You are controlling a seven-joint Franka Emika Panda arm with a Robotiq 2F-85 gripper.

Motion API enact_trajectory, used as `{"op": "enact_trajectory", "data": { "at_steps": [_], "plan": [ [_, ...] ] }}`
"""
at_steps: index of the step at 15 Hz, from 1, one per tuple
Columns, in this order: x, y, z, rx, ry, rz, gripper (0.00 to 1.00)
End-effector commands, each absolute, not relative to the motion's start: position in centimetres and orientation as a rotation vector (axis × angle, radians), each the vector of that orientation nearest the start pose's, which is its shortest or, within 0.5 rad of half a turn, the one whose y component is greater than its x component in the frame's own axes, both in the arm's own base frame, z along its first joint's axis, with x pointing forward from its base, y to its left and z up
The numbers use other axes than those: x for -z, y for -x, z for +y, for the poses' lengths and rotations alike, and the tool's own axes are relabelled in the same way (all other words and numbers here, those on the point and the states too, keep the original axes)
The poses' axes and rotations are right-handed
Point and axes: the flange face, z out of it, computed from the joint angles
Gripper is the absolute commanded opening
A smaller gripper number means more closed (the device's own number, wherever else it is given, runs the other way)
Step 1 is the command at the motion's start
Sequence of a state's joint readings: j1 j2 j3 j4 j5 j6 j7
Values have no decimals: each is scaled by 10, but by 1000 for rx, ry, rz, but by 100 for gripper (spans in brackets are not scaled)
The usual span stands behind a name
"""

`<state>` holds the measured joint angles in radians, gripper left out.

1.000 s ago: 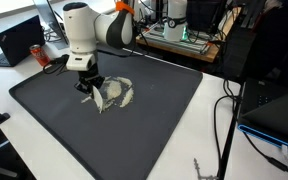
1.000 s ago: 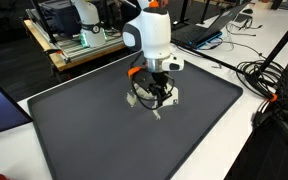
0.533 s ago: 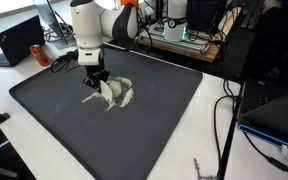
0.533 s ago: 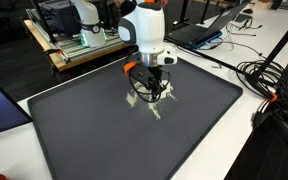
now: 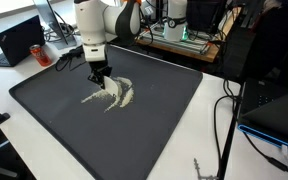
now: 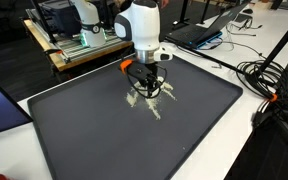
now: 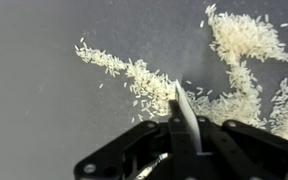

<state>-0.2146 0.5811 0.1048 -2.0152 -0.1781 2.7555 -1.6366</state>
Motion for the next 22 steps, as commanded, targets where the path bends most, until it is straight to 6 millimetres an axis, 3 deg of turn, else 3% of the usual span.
{"op": "enact_trajectory", "data": {
  "at_steps": [1,7,11,17,22],
  "plan": [
    [-186,-598,-65,-148,-1973,2251,1],
    [-232,-606,-68,-347,-2099,2058,1],
    [-259,-603,-62,-363,-2220,1968,1],
    [-297,-597,-19,-379,-2369,1841,1],
    [-311,-600,26,-355,-2451,1753,1]
  ]
}}
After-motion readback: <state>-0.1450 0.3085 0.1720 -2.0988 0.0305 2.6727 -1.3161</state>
